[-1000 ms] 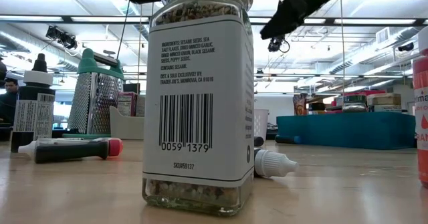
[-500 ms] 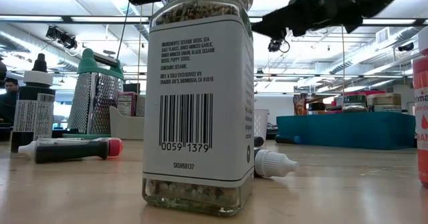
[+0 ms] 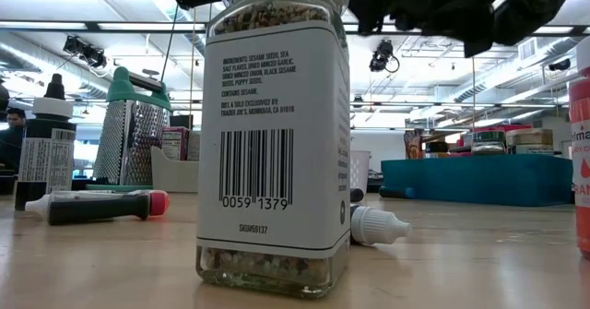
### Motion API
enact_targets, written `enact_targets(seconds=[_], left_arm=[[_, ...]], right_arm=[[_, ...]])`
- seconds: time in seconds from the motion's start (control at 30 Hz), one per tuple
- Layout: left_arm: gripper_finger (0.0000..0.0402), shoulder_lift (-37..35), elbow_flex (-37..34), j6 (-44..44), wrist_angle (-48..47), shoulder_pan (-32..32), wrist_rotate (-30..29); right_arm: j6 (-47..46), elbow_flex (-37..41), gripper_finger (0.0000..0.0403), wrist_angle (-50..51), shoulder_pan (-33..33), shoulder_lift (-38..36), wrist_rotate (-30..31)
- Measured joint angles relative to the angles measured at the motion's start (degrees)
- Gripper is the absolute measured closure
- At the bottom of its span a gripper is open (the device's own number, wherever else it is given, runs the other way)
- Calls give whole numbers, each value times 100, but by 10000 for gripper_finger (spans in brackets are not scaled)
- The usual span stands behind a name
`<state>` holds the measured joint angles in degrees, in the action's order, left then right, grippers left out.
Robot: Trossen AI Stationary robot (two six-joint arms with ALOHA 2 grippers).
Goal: Pick & Place Kitchen Items
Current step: Put the white seasoning bottle into the blue bin
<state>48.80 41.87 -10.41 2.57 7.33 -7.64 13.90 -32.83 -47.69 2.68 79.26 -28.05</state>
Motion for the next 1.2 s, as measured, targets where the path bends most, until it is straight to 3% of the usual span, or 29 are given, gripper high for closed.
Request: enact_targets(seconds=[0.1,0.17,0.33,0.43,0.77,1.1,1.2], left_arm=[[85,0,0,289,0,0,-2],[85,0,0,270,0,-1,-22],[85,2,0,149,0,0,-44],[85,2,0,214,-4,-2,-44],[85,7,0,312,-13,0,-46],[85,7,0,317,-11,-2,-48],[85,7,0,355,-11,0,-48]], right_arm=[[-196,-135,129,-101,-96,427,-29],[-392,-374,129,-95,-145,760,-363],[-474,-1286,129,427,-240,1618,-2411],[-423,-1858,129,1025,-291,2066,-3066],[199,-2867,129,1564,-676,3127,-3147],[184,-3478,129,1569,-1455,3690,-2814],[182,-3634,129,1575,-1596,3909,-2470]])
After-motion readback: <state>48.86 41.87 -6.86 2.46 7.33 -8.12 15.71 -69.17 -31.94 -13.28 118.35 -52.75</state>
